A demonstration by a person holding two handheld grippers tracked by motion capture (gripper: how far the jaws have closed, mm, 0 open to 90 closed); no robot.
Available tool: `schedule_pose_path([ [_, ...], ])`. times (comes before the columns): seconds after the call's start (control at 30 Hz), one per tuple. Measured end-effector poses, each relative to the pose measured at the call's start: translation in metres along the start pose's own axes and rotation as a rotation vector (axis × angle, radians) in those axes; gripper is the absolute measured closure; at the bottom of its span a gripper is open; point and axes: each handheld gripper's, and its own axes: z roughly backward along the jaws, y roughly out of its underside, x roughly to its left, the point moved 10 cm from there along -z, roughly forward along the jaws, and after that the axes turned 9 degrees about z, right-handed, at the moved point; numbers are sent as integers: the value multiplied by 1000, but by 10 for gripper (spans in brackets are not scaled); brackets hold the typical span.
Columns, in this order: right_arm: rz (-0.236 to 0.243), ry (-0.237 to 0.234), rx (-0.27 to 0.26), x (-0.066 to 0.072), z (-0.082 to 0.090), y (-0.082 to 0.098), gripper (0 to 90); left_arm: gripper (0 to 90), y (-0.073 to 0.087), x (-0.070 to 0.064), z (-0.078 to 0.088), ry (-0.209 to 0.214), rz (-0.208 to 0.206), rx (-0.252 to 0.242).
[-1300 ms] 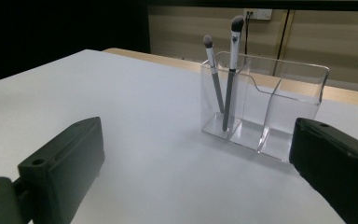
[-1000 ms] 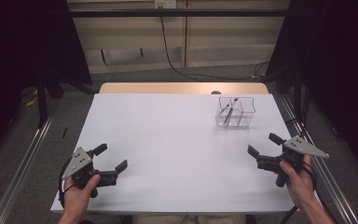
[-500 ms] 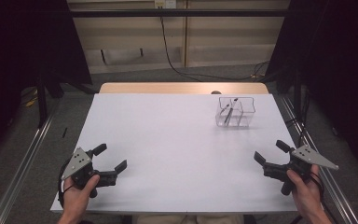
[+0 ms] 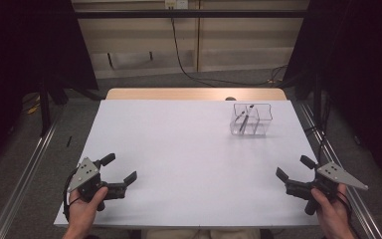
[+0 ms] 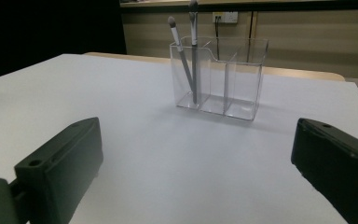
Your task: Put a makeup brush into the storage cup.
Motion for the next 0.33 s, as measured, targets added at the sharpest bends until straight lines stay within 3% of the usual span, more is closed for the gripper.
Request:
schedule_pose_path([
  [0.33, 8, -8, 4, 1, -2, 1, 17, 20, -1, 2, 1, -6, -3, -2],
])
